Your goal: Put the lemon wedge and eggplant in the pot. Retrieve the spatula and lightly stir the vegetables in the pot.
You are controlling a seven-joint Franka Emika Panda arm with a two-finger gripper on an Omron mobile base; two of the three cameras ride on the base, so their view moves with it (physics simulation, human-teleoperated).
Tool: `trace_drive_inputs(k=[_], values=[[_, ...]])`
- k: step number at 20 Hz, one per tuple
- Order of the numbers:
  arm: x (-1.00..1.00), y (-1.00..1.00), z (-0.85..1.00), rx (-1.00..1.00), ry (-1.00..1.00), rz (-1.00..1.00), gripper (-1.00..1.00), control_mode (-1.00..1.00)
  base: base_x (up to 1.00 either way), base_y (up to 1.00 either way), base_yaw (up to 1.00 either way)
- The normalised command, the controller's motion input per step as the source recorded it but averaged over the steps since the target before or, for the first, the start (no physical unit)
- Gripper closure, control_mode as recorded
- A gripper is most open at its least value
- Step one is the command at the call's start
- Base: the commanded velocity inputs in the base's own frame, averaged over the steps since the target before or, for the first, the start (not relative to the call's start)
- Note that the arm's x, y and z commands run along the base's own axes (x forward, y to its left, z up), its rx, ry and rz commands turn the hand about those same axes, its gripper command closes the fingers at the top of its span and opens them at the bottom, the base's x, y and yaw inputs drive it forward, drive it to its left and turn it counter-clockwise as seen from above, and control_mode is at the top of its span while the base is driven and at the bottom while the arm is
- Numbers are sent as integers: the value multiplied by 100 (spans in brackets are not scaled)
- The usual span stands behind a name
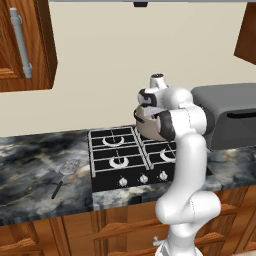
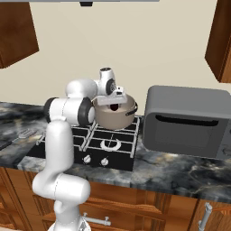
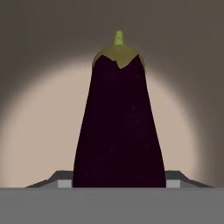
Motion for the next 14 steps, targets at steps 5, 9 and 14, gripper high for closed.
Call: trace_drive_inputs(k=[5,9,14], values=[[14,-10,-7,0,8,0,-100,-100,0,0,0],[0,-6,0,0,6,0,-100,-100,0,0,0],[-2,-7,20,6,3,0,-100,-100,0,0,0]])
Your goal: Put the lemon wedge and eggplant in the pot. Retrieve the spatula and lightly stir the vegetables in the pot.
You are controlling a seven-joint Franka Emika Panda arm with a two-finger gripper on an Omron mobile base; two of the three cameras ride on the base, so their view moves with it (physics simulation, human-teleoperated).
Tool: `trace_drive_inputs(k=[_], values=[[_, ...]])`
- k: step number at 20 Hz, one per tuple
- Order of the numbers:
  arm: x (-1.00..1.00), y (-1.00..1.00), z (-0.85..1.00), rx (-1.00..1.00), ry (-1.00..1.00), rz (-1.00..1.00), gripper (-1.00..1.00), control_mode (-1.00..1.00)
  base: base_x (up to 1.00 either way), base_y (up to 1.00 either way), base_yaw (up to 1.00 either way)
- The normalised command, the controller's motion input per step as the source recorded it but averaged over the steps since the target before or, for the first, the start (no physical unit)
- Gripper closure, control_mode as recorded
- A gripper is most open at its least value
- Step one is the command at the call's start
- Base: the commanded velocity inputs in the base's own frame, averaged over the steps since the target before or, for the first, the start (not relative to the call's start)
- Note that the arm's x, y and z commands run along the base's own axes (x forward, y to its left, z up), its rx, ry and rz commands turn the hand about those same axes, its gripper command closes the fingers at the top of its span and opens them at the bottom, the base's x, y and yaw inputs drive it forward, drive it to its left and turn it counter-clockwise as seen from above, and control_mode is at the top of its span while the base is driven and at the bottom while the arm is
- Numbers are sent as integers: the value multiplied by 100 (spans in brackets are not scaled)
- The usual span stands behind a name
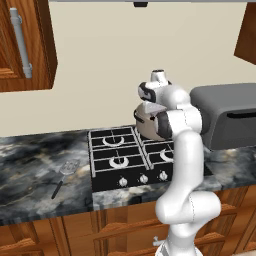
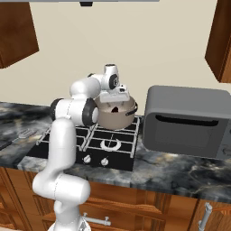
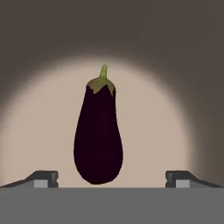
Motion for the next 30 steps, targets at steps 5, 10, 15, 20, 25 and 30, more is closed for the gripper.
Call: trace_drive_inputs(k=[5,10,15,20,25,30], values=[[-55,0,55,14,-2,0,-100,-100,0,0,0],[-98,0,22,10,-8,0,-100,-100,0,0,0],[-98,0,5,0,0,-5,-100,-100,0,0,0],[-97,0,0,0,0,-4,-100,-100,0,0,0],[-71,0,0,0,0,-2,-100,-100,0,0,0],[-67,5,0,0,0,0,-100,-100,0,0,0]])
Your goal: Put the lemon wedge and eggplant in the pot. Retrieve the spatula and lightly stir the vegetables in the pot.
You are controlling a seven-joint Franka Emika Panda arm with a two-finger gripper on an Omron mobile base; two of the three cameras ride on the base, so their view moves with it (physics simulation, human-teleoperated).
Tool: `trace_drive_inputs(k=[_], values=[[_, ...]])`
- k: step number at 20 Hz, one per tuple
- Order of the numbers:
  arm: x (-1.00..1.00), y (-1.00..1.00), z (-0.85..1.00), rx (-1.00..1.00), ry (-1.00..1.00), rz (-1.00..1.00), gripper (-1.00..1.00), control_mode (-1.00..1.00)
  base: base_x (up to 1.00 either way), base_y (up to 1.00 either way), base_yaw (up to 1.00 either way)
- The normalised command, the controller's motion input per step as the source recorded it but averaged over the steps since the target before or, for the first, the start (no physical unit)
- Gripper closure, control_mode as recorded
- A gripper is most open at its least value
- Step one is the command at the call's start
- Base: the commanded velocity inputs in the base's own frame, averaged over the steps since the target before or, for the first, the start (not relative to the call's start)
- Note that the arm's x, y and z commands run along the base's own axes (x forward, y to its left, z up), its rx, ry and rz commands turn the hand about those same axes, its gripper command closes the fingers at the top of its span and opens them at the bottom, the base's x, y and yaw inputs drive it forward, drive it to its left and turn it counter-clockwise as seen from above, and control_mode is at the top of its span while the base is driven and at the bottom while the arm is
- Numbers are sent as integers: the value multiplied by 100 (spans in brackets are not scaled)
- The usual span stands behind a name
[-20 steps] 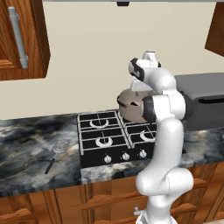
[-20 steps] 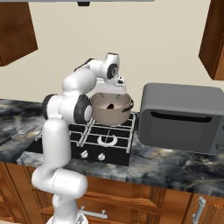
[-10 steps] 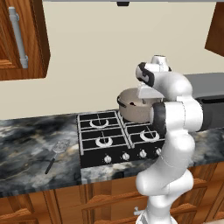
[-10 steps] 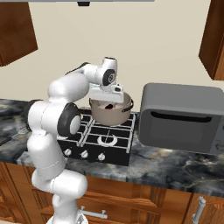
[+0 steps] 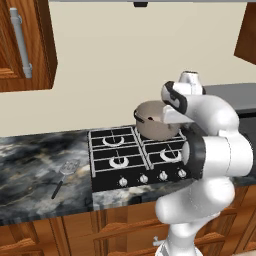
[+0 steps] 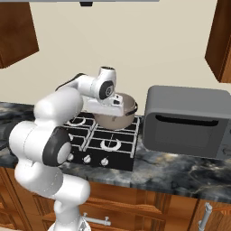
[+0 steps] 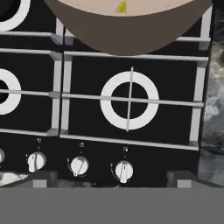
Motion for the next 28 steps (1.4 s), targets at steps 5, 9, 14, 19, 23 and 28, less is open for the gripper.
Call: trace_drive_inputs(k=[5,9,14,19,23,28], values=[[-77,3,0,0,0,0,-100,-100,0,0,0],[-70,30,0,0,0,0,-100,-100,0,0,0],[-51,56,-2,0,3,-5,-100,-100,0,0,0],[-30,93,-5,0,7,-19,-100,-100,0,0,0],[-40,91,-6,0,0,-3,-100,-100,0,0,0],[-29,97,-10,0,0,-1,-100,-100,0,0,0]])
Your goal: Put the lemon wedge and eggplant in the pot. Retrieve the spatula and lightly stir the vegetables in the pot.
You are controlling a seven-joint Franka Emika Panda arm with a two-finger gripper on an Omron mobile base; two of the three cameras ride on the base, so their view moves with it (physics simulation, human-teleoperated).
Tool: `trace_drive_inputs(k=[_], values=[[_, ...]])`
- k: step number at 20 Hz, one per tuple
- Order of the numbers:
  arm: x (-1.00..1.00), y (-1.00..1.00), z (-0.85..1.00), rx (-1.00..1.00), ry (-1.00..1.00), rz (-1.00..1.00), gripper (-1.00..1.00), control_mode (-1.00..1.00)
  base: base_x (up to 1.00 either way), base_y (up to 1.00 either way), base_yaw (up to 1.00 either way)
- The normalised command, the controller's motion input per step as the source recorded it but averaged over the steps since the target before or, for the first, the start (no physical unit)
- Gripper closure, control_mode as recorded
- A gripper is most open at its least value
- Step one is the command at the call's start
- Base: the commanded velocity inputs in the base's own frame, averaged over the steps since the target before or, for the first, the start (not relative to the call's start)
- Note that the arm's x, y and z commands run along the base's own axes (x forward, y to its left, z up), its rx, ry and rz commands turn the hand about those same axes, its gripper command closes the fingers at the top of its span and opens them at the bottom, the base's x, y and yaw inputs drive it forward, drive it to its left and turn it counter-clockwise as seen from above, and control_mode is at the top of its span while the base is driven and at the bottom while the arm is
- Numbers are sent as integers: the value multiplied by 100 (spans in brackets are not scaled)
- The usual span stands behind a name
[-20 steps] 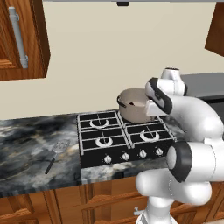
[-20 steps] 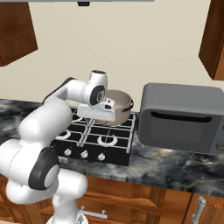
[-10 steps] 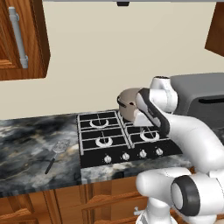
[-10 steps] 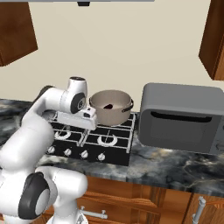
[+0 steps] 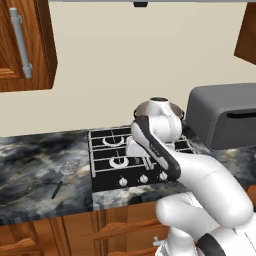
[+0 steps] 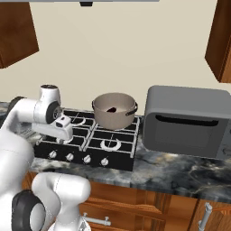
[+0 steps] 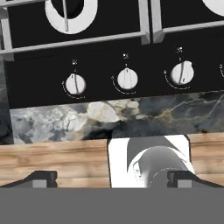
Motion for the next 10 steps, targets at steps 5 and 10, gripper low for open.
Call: trace_drive_inputs(k=[5,10], values=[[-15,100,-16,0,0,-9,-100,-100,0,0,0],[-1,100,-17,-1,2,-15,-100,-100,0,0,0]])
